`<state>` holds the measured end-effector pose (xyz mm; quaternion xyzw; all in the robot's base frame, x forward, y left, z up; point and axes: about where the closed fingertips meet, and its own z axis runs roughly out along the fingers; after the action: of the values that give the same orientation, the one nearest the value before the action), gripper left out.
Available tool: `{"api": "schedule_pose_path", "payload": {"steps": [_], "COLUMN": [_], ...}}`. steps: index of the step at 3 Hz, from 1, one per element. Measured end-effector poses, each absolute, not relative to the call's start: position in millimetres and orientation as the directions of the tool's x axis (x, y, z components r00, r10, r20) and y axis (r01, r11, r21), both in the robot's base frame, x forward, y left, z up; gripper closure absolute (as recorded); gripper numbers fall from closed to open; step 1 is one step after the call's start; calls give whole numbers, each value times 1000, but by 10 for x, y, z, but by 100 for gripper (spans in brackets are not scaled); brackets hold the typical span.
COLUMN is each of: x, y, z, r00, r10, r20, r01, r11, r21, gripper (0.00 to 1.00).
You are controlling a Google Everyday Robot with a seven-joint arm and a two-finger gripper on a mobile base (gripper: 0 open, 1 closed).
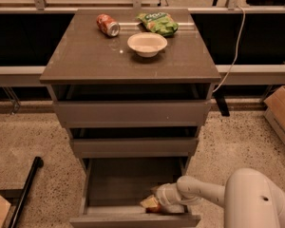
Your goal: Pick apple from bottom drawer and place on counter
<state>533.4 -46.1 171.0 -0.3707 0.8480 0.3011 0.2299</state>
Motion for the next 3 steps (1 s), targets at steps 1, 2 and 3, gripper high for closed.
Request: {"api": "schedule_pose_path", "payload": {"steps": [1, 2, 3], "x": [5313, 5269, 5237], "y": [-505, -587, -668], "z": [1733, 1706, 1600], "r00": [-616, -626, -684], "r10": [-493, -493, -445], "r20": [-615, -604, -578], "r01": [-766, -752, -686], "r11": [559, 587, 661], "r21": [319, 301, 304], "gripper": [0, 0, 0]}}
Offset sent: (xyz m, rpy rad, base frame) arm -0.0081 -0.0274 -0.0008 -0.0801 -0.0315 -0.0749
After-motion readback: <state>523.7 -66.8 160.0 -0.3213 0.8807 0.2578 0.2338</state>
